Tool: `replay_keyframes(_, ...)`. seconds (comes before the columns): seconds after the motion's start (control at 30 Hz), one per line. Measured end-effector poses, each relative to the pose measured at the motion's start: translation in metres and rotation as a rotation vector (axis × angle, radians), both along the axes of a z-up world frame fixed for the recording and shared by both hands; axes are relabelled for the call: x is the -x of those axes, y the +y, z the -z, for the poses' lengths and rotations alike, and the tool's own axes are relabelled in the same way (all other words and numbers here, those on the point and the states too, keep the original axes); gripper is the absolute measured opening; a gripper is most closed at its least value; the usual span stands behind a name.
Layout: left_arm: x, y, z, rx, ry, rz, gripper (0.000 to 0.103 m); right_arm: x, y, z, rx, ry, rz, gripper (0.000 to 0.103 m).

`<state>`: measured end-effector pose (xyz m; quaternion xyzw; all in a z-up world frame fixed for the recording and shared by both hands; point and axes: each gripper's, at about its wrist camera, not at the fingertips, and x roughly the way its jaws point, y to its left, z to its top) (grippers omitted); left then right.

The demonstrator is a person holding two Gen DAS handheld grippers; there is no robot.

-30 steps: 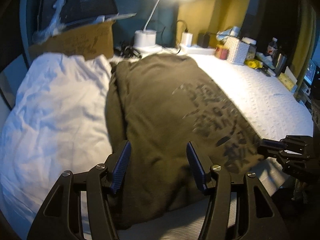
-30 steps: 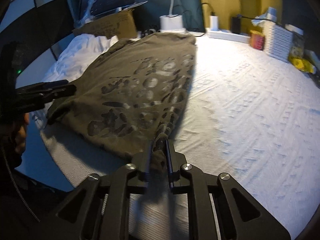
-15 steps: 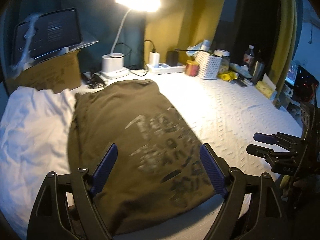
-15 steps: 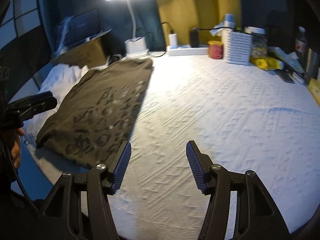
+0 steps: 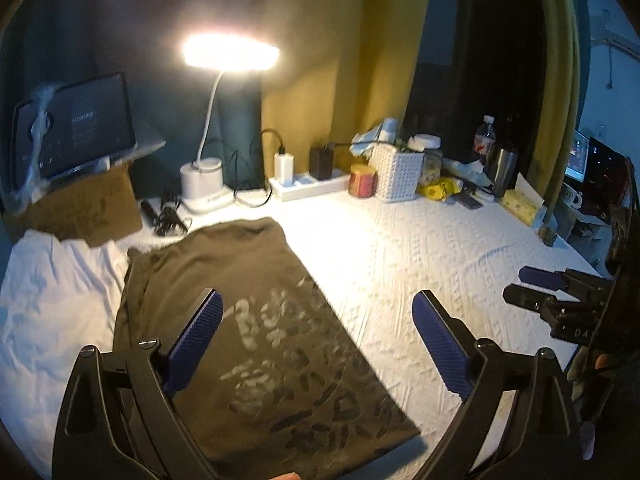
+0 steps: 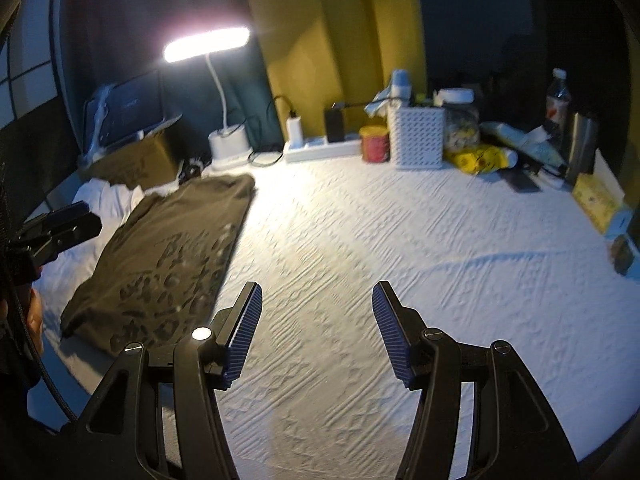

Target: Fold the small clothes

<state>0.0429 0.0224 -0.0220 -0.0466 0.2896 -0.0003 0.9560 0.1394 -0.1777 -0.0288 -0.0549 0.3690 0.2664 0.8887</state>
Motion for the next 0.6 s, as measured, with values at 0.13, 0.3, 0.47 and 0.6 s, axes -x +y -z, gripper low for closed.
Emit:
replay_keyframes(0.13,0.001,-0.007,-0.013,-0.029,-0.046,0.01,0.095,-0.004,-0.009,-0.017,-0.004,-0.048,0.02,0.061)
replay_keyframes(0.3,0.003,-0.013,-0.031,-0.04,-0.114,0.018,0.102,-0.003,-0.016,-0.04,-0.012,-0.111,0.03,0.061)
replay_keyframes(0.47,0.007,-0.019,-0.049,-0.034,-0.184,0.027,0.102,0.0,-0.021,-0.063,-0.024,-0.171,0.04,0.061)
replay_keyframes(0.6,0.014,-0.024,-0.066,-0.07,-0.245,0.02,0.102,0.004,-0.023,-0.081,-0.016,-0.222,0.049,0.061)
